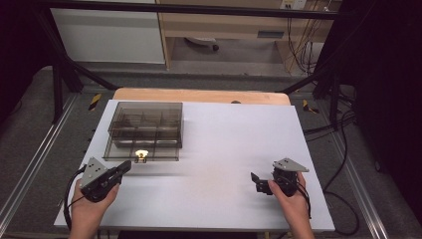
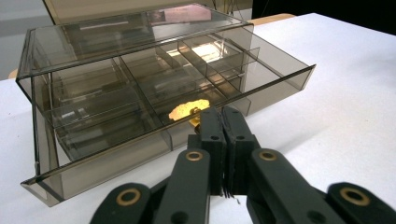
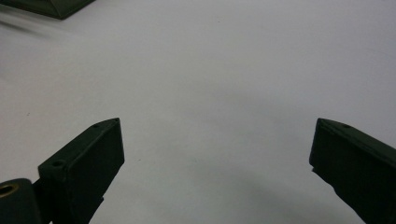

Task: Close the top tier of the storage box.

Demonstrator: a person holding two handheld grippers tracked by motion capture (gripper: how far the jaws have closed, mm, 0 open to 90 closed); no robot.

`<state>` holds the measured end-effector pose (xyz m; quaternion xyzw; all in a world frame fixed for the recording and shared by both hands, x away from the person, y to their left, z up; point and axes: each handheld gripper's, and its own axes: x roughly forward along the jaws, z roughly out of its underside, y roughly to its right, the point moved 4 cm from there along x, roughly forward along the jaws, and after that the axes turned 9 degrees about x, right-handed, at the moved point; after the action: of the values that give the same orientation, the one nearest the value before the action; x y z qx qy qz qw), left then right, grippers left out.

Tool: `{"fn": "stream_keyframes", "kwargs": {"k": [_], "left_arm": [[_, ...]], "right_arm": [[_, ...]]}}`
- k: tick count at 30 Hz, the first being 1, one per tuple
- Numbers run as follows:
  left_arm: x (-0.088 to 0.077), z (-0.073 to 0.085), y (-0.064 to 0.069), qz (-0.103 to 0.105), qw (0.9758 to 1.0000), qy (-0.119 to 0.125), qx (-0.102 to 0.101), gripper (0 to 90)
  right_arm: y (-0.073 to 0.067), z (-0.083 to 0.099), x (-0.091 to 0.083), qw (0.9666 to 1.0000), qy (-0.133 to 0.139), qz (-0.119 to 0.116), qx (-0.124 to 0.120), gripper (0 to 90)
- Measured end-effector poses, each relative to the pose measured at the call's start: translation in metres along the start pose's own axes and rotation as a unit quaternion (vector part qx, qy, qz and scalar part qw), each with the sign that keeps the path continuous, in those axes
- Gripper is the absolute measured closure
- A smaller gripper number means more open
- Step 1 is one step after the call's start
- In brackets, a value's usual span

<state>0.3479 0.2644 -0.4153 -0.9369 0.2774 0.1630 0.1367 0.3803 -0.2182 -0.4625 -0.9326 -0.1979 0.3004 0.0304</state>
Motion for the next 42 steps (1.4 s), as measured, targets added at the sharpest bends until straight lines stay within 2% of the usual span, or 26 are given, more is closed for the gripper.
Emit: {"fn": "stream_keyframes", "kwargs": {"k": [6,14,27,37,42], "left_arm": [[0.005,0.004,-0.002,0.000,0.9998,-0.020,-0.004,89.8],[0.005,0.007,-0.004,-0.004,0.9995,-0.030,-0.008,89.9],[0.016,0.015,-0.014,-0.019,0.9976,-0.066,-0.009,90.0],[0.021,0.017,-0.020,-0.019,0.9973,-0.070,-0.009,90.0],[0.024,0.015,-0.017,-0.014,0.9975,-0.069,-0.002,90.0]], "right_arm": [[0.001,0.000,0.000,1.0000,0.001,0.001,0.000,3.8],[0.000,0.000,0.002,1.0000,-0.003,0.000,0.000,3.8],[0.000,0.002,0.002,0.9999,-0.007,0.003,-0.007,3.8],[0.000,0.002,0.004,0.9999,-0.011,0.007,-0.010,3.8],[0.002,0.003,0.003,0.9998,-0.011,0.010,-0.012,3.8]]}}
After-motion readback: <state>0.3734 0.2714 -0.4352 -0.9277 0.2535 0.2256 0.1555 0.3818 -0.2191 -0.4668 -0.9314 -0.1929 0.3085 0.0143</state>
